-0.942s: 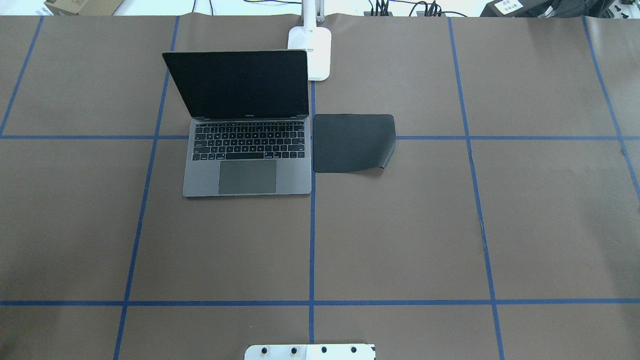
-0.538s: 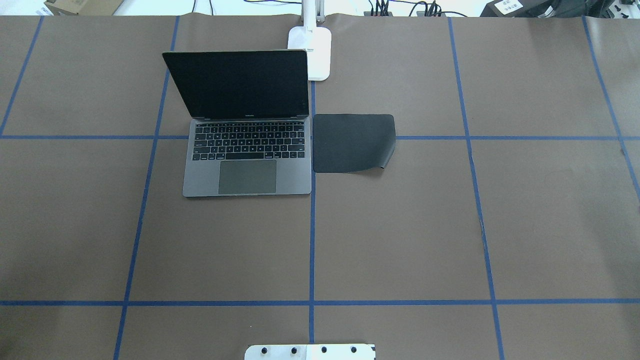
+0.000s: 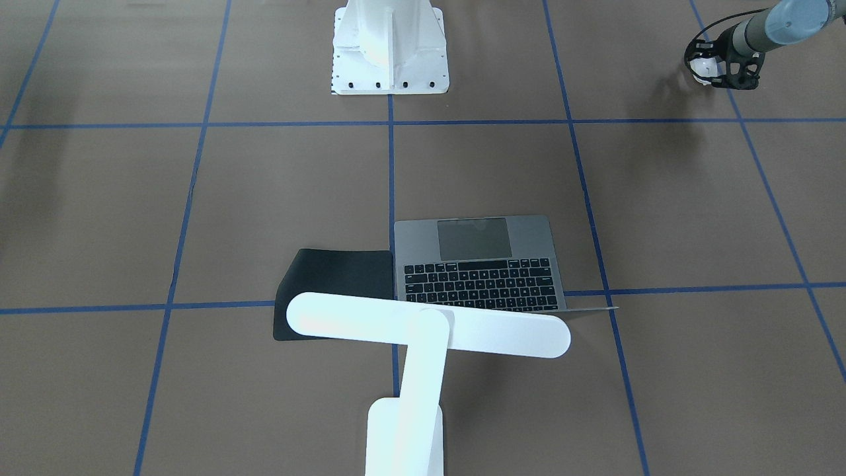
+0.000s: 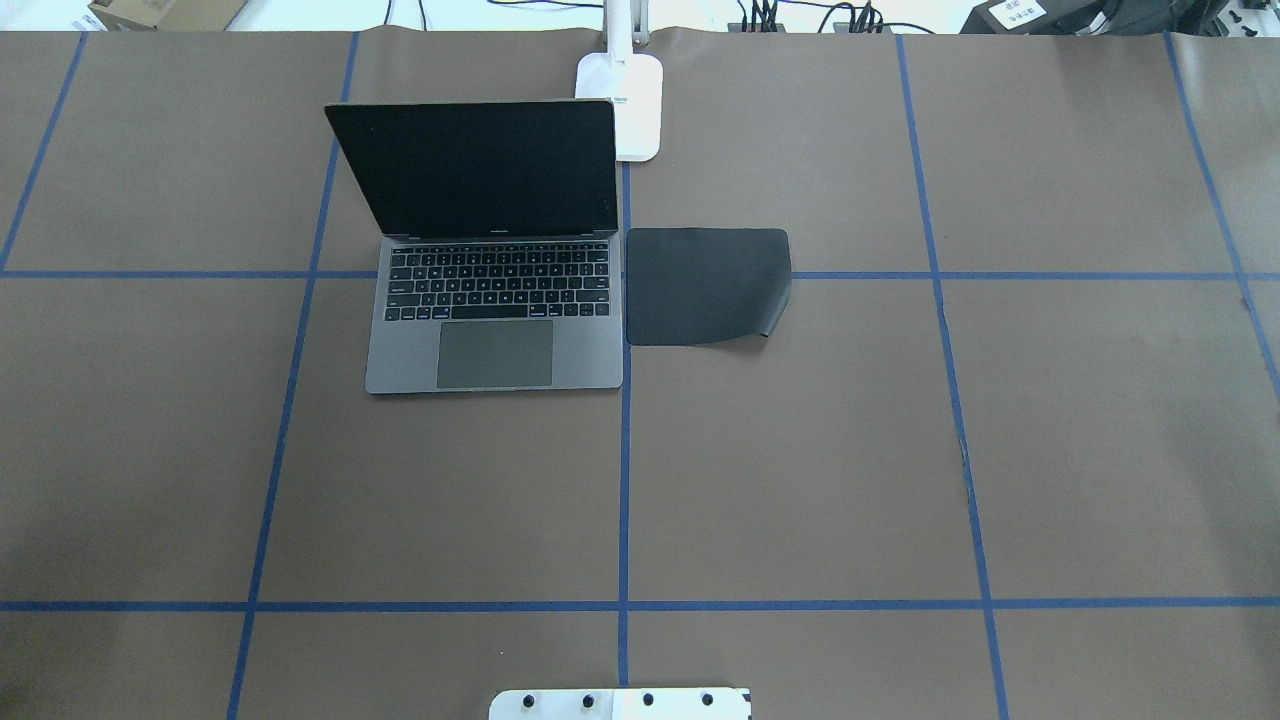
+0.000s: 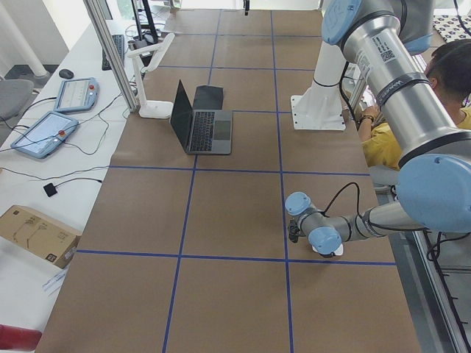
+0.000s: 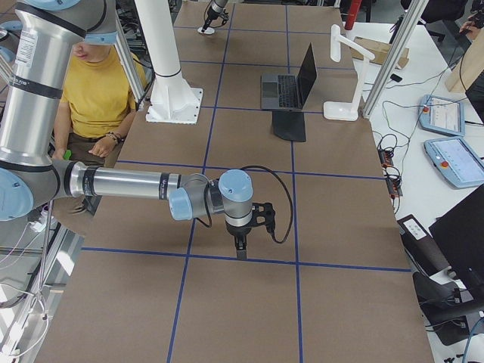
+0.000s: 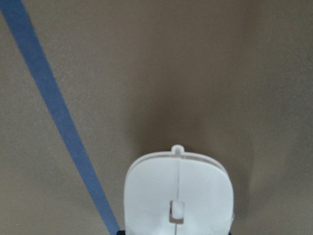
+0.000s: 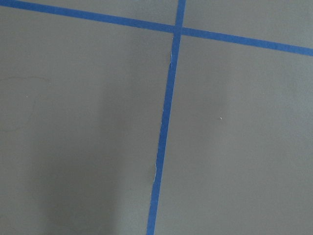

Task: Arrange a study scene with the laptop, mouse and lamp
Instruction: 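Carry the white mouse with the left gripper toward the table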

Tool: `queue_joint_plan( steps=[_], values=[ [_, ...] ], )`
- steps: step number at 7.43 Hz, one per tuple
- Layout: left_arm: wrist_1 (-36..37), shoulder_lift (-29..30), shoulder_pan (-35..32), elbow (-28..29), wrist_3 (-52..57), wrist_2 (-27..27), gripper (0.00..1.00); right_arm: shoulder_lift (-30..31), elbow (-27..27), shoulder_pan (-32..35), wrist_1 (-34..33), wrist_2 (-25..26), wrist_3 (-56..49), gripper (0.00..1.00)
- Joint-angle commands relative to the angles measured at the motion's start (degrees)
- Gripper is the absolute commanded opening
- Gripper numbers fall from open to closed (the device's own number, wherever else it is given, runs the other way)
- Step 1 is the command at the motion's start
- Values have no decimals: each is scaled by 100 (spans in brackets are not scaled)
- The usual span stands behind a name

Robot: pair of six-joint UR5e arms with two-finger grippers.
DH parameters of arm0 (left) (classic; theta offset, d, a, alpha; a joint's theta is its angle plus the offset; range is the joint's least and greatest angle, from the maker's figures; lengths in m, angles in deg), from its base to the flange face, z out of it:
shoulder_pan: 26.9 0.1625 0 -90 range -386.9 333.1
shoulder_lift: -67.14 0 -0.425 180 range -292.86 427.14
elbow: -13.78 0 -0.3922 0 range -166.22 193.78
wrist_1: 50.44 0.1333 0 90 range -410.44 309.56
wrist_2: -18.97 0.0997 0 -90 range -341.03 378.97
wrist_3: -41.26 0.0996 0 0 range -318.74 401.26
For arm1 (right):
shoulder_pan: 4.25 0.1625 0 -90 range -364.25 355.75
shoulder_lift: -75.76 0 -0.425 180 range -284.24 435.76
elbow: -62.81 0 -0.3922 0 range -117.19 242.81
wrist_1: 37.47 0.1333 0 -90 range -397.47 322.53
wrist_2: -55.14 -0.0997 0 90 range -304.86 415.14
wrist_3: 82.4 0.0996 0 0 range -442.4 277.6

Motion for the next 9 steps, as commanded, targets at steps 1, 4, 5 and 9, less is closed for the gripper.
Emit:
queue_joint_plan(
  steps=[1,4,5,9],
  values=[
    [-482,-37,0,-43,-381,-8,58,-12,1,0,0,-7,0,100],
    [-810,6,-17,-656,-1023,-61,52,-12,-8,0,0,-7,9,100],
    [-810,59,-17,-876,-1244,-78,52,-12,-8,0,0,1,9,100],
    [-757,332,-87,-1299,-1623,-306,52,-21,-34,0,9,-25,79,100]
  ],
)
